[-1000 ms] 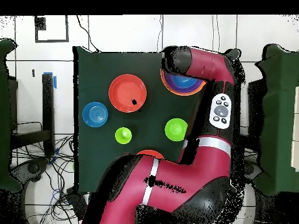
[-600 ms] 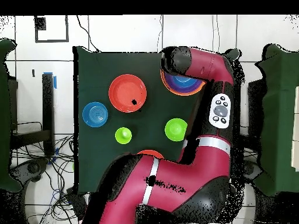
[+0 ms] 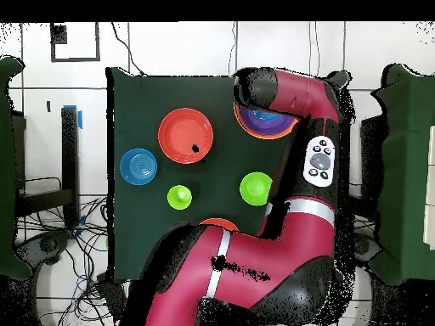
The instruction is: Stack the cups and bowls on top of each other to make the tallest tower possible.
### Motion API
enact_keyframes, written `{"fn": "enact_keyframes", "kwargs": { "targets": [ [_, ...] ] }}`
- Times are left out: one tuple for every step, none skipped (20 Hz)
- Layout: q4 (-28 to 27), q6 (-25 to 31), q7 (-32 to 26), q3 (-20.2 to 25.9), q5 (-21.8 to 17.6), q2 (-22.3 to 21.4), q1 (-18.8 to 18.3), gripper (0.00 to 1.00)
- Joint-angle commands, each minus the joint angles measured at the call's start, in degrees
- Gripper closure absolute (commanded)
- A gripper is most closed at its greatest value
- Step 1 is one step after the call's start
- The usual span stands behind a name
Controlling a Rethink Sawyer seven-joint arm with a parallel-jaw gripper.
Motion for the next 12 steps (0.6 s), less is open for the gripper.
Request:
{"fn": "enact_keyframes", "kwargs": {
  "targets": [
    [0.73, 5.82, -11.37, 5.11, -2.10, -0.85, 0.71, 0.00],
    [0.63, 6.29, -11.40, 4.95, -2.09, -1.18, 0.79, 0.00],
    [0.76, 6.71, -11.31, 4.79, -2.06, -1.57, 0.97, 0.00],
    [0.89, 7.12, -11.22, 4.62, -2.03, -1.95, 1.14, 0.00],
    [1.56, 7.21, -11.02, 4.52, -1.92, -2.65, 1.35, 0.00],
    [2.23, 7.30, -10.82, 4.43, -1.81, -3.34, 1.55, 0.00],
    [3.16, 7.59, -10.27, 4.12, -1.68, -4.27, 1.95, 0.00],
    [4.32, 7.80, -9.65, 3.89, -1.47, -5.32, 2.39, 0.00],
    [5.62, 7.88, -8.84, 3.60, -1.27, -6.42, 2.89, 0.00],
    [6.69, 8.07, -8.03, 3.30, -1.06, -7.47, 3.44, 0.00],
    [7.87, 8.16, -7.27, 3.16, -0.77, -8.39, 3.87, 0.00],
    [8.89, 8.50, -6.42, 2.97, -0.46, -9.27, 4.35, 0.00]
  ]
}}
